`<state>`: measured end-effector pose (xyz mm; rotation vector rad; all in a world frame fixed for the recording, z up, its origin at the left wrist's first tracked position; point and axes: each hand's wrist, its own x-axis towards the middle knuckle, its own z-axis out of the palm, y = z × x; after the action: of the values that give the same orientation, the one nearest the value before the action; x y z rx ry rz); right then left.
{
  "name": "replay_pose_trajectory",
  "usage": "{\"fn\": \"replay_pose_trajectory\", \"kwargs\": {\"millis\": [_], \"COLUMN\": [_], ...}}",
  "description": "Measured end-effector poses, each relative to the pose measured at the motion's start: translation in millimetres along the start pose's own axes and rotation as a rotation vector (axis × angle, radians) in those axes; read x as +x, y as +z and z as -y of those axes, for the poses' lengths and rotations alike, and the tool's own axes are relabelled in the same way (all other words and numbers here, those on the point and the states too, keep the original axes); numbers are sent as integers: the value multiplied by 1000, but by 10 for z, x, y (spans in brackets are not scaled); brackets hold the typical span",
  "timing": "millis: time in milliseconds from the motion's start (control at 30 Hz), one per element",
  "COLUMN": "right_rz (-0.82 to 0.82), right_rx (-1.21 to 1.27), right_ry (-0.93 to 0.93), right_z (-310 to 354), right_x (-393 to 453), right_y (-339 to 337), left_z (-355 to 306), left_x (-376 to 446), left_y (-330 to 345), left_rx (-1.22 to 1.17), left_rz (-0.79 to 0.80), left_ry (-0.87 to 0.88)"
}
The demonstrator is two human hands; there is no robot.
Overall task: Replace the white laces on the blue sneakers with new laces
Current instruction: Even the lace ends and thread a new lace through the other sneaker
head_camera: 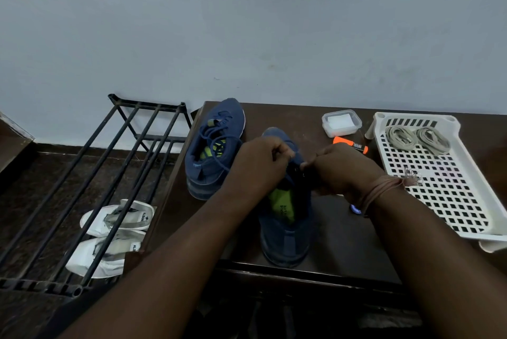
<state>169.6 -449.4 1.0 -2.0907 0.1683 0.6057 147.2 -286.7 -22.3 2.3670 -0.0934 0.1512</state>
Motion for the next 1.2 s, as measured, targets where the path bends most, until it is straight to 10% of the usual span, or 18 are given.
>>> {"fn": "replay_pose_trajectory", "kwargs": {"millis": [200,1200], "right_rz": [2,-2], "right_rx": [377,275], "right_ry": [212,87], "right_z": [-103,-243], "right_x": [101,225], "right_y": [30,42], "left_z": [46,20], "left_x": [-26,-98], "left_y": [34,90], "left_rx": [96,226], "left_rz": [77,98], "left_ry": [-10,69]}}
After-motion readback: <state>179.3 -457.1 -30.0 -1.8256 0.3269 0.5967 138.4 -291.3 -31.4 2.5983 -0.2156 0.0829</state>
